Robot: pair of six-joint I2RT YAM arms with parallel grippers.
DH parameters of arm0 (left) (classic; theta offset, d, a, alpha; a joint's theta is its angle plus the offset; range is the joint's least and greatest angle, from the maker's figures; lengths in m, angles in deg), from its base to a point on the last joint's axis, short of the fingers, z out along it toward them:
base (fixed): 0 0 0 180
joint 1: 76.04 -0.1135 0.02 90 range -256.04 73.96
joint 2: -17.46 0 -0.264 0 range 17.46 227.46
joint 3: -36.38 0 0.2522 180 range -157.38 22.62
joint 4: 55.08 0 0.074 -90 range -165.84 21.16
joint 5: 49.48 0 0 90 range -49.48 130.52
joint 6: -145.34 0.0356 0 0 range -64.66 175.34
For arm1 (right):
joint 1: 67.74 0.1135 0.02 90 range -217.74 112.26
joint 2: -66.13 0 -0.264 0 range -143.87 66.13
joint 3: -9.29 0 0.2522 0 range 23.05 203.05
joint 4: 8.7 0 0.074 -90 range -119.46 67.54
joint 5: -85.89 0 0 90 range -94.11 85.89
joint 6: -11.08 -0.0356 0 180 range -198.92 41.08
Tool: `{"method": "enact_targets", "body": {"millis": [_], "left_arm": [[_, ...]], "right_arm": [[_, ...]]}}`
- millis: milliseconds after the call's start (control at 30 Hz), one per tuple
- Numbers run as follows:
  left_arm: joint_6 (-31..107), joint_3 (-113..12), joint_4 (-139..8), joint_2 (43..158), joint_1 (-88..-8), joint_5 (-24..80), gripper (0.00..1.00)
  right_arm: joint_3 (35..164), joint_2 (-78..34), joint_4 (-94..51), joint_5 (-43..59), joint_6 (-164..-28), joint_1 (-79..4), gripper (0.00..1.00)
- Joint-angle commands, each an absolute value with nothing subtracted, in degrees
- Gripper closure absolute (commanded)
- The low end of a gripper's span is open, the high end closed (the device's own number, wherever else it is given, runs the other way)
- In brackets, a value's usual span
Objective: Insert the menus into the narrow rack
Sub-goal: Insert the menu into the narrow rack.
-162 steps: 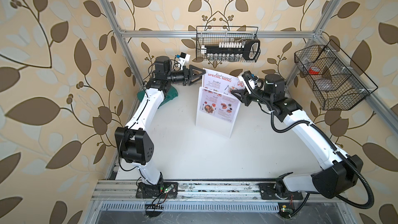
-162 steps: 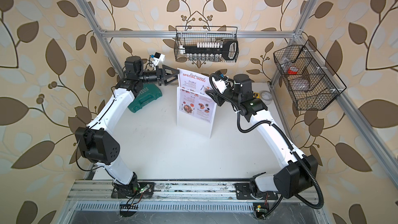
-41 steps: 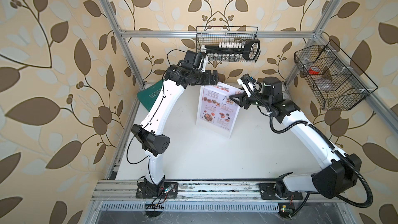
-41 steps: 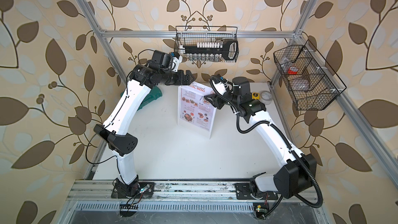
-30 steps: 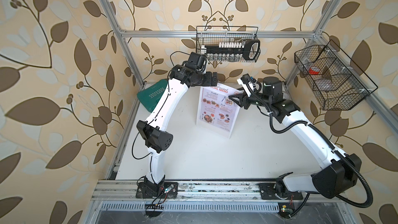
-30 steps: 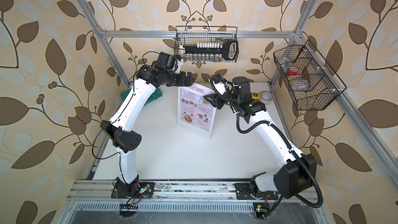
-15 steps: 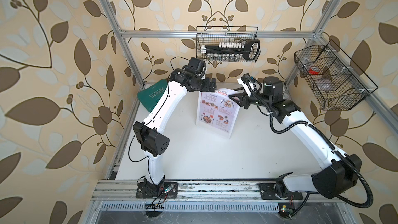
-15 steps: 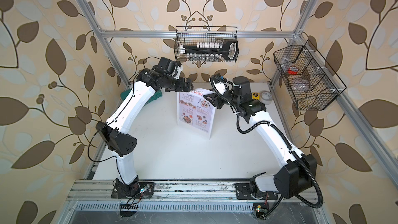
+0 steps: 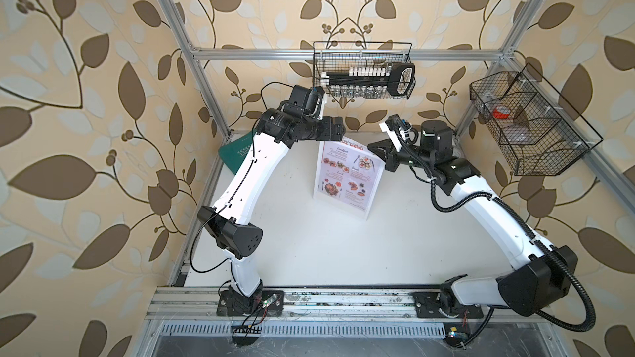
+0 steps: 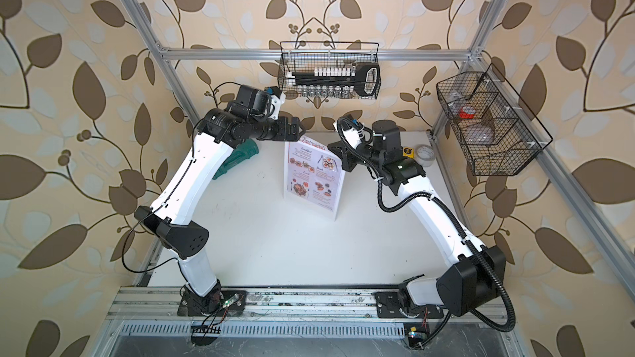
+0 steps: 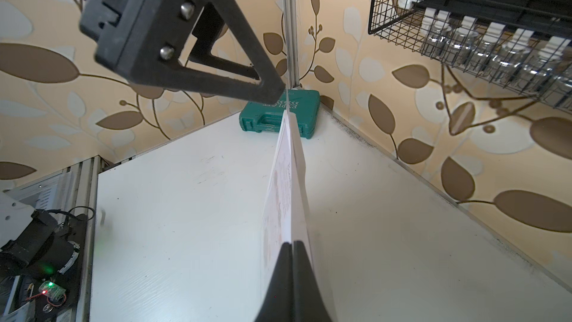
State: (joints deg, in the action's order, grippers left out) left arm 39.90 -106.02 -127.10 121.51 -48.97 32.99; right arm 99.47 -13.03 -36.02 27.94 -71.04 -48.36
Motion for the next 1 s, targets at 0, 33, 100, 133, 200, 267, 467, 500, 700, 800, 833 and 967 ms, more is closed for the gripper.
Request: {"method": "enact_targets", "body": {"millis": [0, 33, 100, 133, 200, 267, 467, 500, 700, 800, 833, 967], "left_arm": [[39.3, -108.2, -125.6, 122.0, -48.5, 31.9, 0.01], [39.3, -108.0, -125.6, 122.3, -48.5, 32.0, 0.01], [39.3, -107.6, -125.1, 122.7, -48.5, 32.4, 0.01], [39.3, -107.4, -124.9, 123.0, -48.5, 32.6, 0.01], [39.3, -107.4, -124.2, 123.8, -48.5, 32.5, 0.01], [38.7, -107.7, -123.5, 124.6, -48.5, 32.1, 0.01], [38.8, -107.7, -123.3, 126.4, -48.4, 33.0, 0.01], [39.0, -107.6, -123.6, 126.7, -48.4, 33.2, 0.01], [39.4, -103.6, -123.6, 125.5, -48.4, 33.9, 0.01], [39.4, -101.2, -122.9, 123.8, -48.4, 34.2, 0.01], [39.5, -100.2, -122.7, 123.2, -48.3, 34.4, 0.01], [39.8, -96.4, -121.4, 121.4, -47.9, 35.1, 0.01]], "right_arm": [[99.8, -14.2, -36.8, 26.0, -69.4, -48.2, 0.96], [100.0, -14.5, -37.2, 25.0, -69.3, -48.2, 0.92], [100.2, -14.5, -37.3, 23.6, -69.4, -48.2, 0.87], [100.3, -14.3, -37.1, 23.2, -69.6, -48.2, 0.85], [100.5, -13.8, -36.5, 23.3, -69.6, -48.2, 0.85], [100.7, -13.4, -36.1, 23.4, -69.6, -48.2, 0.82], [100.6, -12.2, -35.9, 23.2, -70.2, -48.2, 0.59], [100.7, -11.8, -35.6, 22.8, -70.5, -48.2, 0.57], [100.1, -9.0, -33.9, 19.4, -71.5, -48.3, 0.5], [99.7, -8.7, -33.8, 18.4, -71.3, -48.4, 0.49], [99.5, -8.8, -33.8, 17.9, -71.3, -48.3, 0.49], [99.4, -9.4, -33.7, 16.9, -71.7, -48.3, 0.49]]}}
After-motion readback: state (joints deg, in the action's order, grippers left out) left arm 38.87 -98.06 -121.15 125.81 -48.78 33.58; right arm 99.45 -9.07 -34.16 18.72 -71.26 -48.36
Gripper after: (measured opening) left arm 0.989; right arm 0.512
